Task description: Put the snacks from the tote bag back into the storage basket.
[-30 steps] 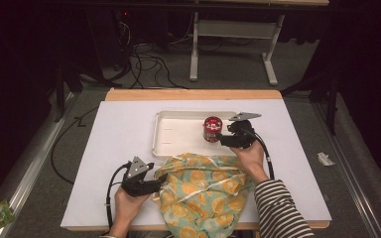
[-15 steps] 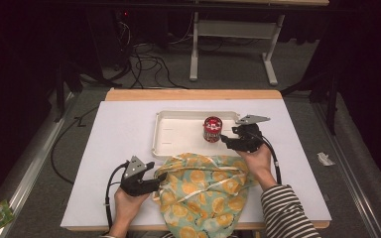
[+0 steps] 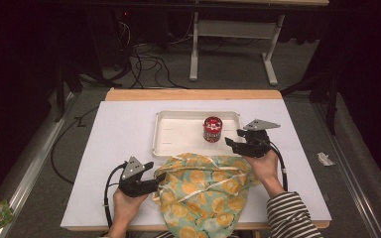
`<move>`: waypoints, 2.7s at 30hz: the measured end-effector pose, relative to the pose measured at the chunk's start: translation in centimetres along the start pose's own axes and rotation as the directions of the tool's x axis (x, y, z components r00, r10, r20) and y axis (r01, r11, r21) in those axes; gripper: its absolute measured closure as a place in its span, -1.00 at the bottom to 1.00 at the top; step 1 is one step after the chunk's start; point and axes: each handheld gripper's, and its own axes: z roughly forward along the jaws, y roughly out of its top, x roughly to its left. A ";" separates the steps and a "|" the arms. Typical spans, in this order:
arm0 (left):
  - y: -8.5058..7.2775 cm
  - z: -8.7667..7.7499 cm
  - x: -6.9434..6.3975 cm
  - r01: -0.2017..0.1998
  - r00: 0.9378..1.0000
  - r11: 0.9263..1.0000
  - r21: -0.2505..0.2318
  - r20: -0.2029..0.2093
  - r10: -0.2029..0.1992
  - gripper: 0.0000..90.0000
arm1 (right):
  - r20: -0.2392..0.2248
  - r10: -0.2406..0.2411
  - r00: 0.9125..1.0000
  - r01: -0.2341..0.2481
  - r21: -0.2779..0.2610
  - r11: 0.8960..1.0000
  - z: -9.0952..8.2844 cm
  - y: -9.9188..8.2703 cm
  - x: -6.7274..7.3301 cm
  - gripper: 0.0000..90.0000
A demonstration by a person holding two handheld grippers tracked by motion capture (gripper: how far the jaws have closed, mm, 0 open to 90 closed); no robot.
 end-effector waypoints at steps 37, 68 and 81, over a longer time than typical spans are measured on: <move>0.5 -2.0 0.4 0.028 0.999 0.996 -0.080 -0.014 -0.029 -0.17 | -0.009 0.078 0.997 -0.079 -0.115 0.990 -5.6 -4.8 -1.5 -0.05; 0.2 -3.7 2.2 0.075 0.994 0.992 -0.097 -0.071 -0.082 -0.14 | 0.050 0.168 0.984 -0.160 -0.141 0.977 -8.6 -9.2 -4.0 -0.03; -0.2 -3.7 3.2 0.101 0.988 0.991 -0.087 -0.107 -0.110 -0.14 | 0.070 0.210 0.975 -0.199 -0.135 0.971 -8.6 -10.8 -5.0 -0.02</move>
